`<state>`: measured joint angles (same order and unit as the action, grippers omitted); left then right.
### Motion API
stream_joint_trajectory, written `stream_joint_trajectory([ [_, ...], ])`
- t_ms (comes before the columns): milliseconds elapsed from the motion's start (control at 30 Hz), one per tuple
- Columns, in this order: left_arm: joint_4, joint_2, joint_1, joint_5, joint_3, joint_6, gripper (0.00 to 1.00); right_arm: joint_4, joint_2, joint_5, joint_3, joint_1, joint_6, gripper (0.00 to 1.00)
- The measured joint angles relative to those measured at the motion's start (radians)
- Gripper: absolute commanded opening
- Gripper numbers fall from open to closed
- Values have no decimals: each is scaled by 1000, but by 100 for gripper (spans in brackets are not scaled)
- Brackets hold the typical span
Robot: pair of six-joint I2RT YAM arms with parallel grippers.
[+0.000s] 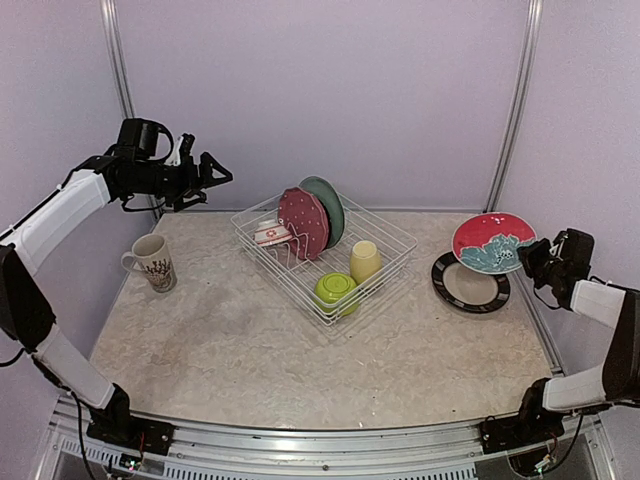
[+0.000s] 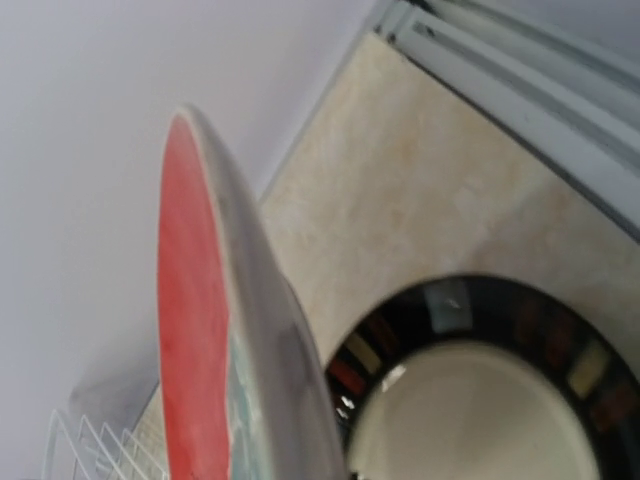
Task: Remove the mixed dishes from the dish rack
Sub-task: Place the plate with another plate.
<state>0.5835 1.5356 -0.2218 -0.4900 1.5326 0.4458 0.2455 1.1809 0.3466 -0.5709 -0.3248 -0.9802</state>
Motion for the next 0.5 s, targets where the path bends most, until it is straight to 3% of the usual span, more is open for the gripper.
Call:
stream_joint_trajectory([
  [500,1,0,0,0,0,0,99,314,267,208,115,-56,-8,0],
])
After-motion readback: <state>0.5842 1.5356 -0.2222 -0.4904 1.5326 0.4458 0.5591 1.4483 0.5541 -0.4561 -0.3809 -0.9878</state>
